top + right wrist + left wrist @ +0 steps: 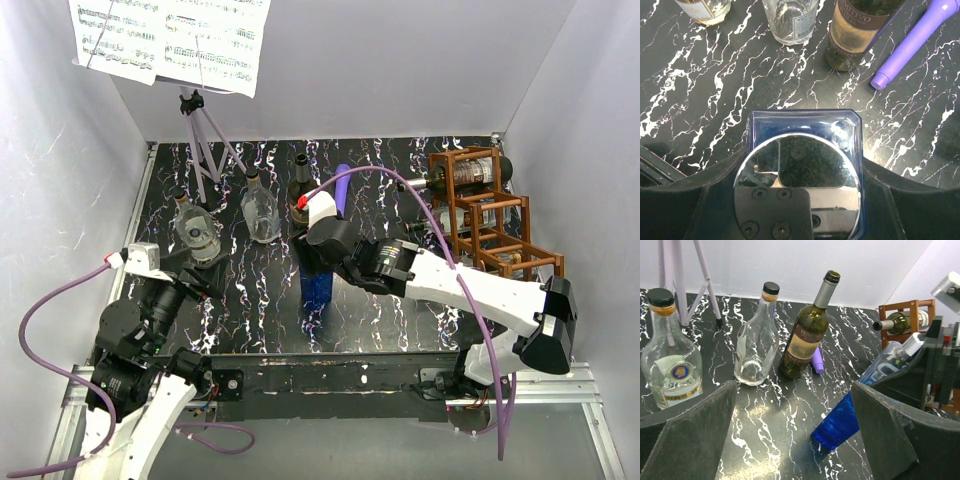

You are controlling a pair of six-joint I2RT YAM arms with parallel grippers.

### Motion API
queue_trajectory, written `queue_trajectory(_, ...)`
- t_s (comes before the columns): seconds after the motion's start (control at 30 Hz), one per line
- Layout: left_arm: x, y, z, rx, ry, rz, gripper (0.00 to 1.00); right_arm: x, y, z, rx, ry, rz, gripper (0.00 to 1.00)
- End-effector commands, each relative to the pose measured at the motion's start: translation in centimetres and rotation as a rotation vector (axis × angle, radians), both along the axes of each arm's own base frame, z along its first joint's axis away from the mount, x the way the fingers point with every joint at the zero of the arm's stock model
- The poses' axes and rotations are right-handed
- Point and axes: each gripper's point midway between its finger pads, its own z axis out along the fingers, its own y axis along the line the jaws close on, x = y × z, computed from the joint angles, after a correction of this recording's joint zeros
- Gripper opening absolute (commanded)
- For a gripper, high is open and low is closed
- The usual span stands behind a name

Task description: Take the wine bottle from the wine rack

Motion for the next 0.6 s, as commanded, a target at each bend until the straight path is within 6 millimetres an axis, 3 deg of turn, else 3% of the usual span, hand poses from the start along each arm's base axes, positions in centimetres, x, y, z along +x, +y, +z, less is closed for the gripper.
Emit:
queue_trajectory(0.0, -0.1, -1.0, 0.8, -0.005, 0.015, -0.055, 0.98, 1.3, 1.5, 6.8, 0.265, -0.105, -0.063, 0.67)
queue_trajectory(0.07, -0.2, -1.9, 0.7, 0.002, 0.029, -0.104, 0.98, 1.1, 1.5, 7.0, 0.272, -0.103, -0.052, 0.75)
queue_trajectory(0.2, 0.2, -2.8, 0.3, 0.010, 0.056, -0.144, 0.98, 0.8, 1.4, 7.5, 0.283, -0.103, -0.040, 0.77)
queue_trajectory(0.3, 0.2, -3.2, 0.6, 0.006, 0.048, -0.167, 0.98, 0.6, 1.2, 8.2, 0.294, -0.106, -0.035, 0.86)
queue_trajectory(0.57, 0.5, -7.1, 0.7, 0.089, 0.076, -0.391, 0.98, -1.7, -1.5, 15.0, 0.459, -0.128, 0.020, 0.88)
